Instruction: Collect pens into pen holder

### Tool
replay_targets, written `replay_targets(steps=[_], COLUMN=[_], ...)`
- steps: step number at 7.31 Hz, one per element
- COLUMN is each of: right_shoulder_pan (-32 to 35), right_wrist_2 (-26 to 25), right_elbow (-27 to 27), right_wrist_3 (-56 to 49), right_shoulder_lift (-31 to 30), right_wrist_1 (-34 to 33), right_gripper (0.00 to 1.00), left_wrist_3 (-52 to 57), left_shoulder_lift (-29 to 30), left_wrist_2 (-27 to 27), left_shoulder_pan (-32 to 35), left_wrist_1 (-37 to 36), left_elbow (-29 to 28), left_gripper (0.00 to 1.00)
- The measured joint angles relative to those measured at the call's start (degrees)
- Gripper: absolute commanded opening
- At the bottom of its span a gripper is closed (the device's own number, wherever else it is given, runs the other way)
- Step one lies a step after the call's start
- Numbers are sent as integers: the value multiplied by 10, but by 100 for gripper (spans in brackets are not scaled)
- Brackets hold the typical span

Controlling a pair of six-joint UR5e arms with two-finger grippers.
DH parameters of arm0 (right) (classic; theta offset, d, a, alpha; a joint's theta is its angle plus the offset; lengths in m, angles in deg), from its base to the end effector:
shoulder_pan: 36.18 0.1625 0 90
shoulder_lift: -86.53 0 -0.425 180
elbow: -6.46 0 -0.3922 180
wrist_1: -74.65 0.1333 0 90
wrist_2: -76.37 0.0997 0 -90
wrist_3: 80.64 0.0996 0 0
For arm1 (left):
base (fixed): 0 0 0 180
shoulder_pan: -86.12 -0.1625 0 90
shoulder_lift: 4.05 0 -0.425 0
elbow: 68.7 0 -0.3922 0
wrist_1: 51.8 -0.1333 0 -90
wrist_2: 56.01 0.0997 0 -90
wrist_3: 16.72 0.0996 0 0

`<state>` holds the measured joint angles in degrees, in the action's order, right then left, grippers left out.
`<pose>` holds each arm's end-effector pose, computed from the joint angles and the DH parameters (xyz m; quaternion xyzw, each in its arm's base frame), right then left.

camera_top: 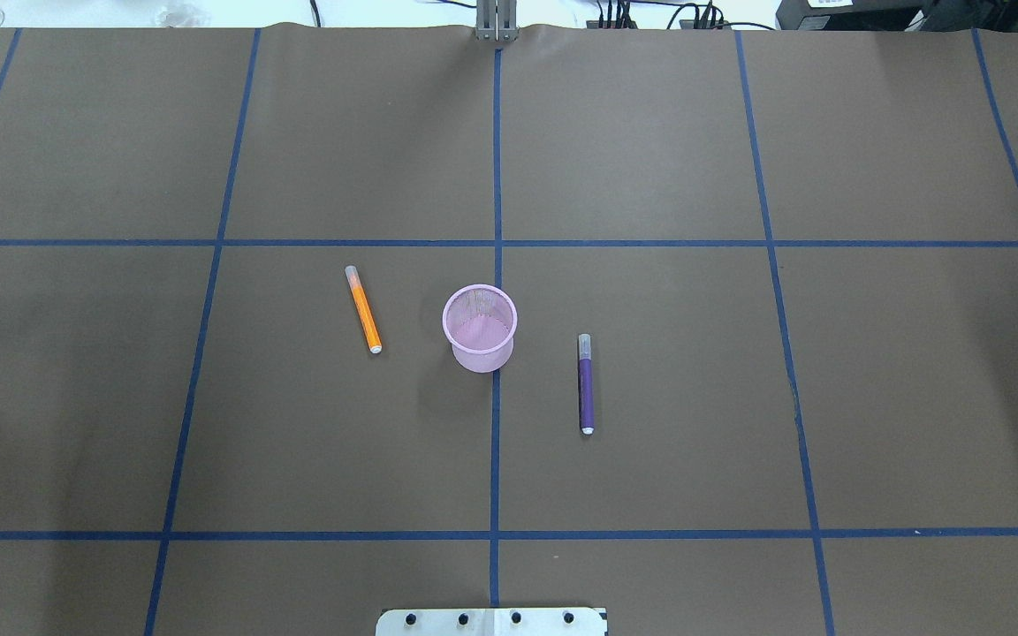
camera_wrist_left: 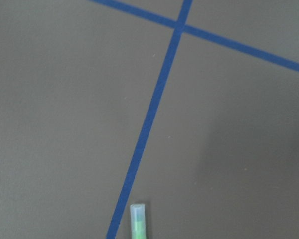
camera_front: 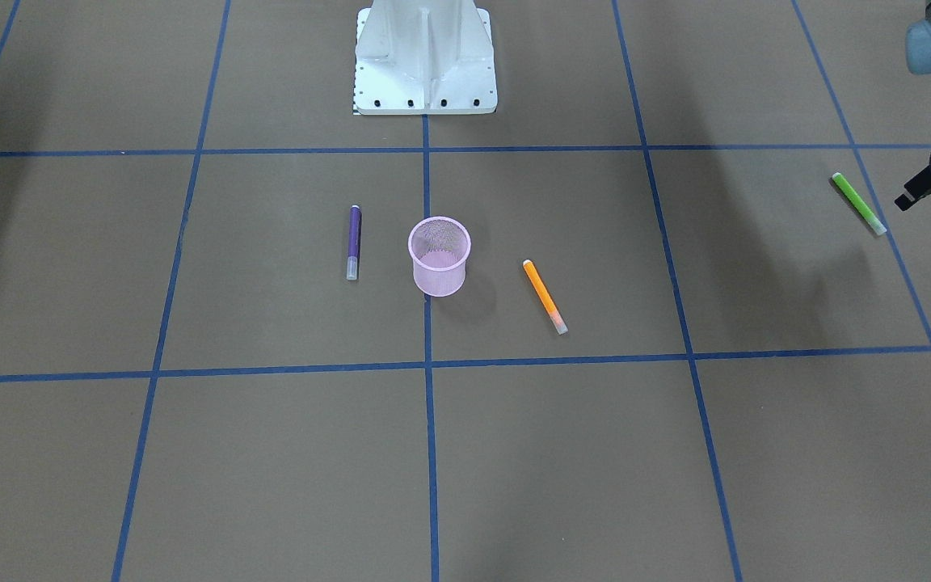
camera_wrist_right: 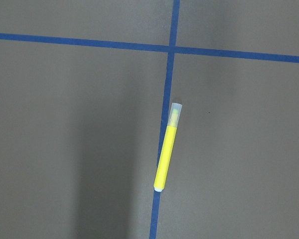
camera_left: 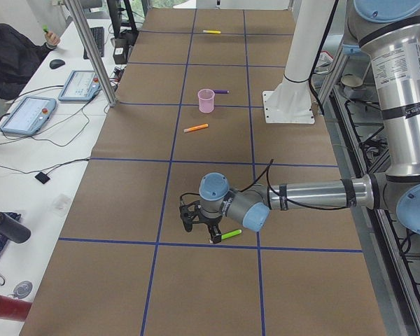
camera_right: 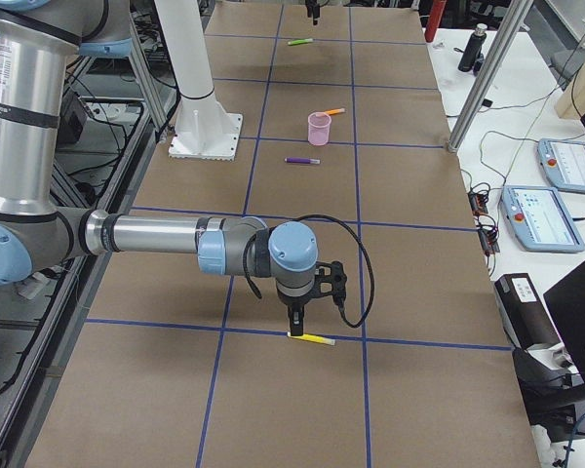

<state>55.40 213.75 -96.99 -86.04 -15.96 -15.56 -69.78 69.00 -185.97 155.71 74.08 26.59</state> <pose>0.0710 -0.3990 0.6370 0.0304 -0.4007 -0.0331 0.9151 0.0684 -0.3826 0.6770 -0.0418 0.3857 -0.1895 0.9020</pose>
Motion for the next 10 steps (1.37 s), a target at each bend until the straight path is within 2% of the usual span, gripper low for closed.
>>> replay_targets(steps=[2, 5, 8, 10], right_shoulder_pan=[0, 0, 0, 0], right_wrist_2=[1, 2, 2, 2], right_elbow=[2, 4, 4, 4], right_wrist_3=[0, 0, 0, 0], right_shoulder_lift=[-2, -4, -4, -3], right_wrist_1=[0, 0, 0, 0], right_gripper=[99, 99, 99, 99], left_wrist_3=[-79, -103, -105, -106], left_shoulder_lift=[-6, 17, 25, 25], left_wrist_2=[55, 70, 67, 65], left_shoulder_pan=[-59, -84, -91, -93], left_wrist_1=[49, 132, 145, 146], left_elbow=[-11, -95, -107, -107], left_gripper=[99, 99, 79, 76])
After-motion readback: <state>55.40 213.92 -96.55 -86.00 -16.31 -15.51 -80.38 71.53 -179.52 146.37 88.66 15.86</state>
